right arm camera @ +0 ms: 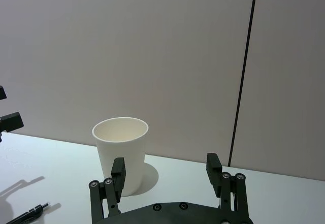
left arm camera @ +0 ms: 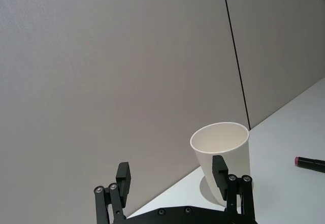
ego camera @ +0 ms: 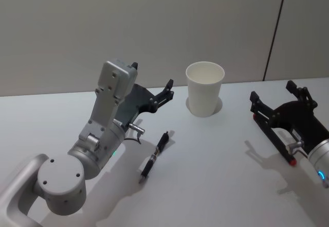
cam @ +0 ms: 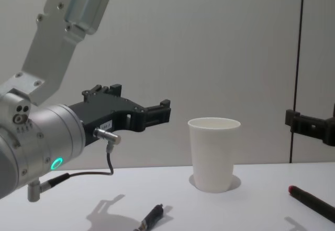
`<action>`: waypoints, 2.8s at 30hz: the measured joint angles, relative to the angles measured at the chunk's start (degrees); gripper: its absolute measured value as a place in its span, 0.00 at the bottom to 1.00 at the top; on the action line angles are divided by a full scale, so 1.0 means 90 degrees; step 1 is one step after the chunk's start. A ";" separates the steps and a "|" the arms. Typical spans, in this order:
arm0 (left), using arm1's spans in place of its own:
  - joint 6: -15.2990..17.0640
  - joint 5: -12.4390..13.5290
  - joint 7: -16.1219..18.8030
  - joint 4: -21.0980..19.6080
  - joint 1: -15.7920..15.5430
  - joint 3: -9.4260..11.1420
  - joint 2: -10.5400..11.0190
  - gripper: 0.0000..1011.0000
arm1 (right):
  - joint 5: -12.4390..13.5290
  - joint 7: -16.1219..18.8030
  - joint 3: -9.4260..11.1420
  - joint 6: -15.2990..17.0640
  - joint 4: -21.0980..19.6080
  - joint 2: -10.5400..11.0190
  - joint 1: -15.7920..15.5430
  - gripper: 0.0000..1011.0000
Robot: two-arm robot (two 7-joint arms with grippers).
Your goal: Place the pen into the pen holder.
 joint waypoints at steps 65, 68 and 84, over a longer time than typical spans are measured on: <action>0.0000 0.0000 0.0000 0.0000 0.0000 0.0000 0.0000 0.99 | 0.0658 -0.0605 0.0588 0.2563 -0.1067 0.0614 -0.0223 0.99; 0.0000 0.0000 0.0000 0.0000 0.0000 0.0000 0.0000 0.99 | 0.0612 -0.0653 0.0546 0.2811 -0.1007 0.0530 -0.0124 0.99; 0.0000 0.0000 0.0000 0.0000 0.0000 0.0000 0.0000 0.99 | 0.0082 -0.0791 0.0248 0.3806 -0.0618 0.0105 0.0301 0.99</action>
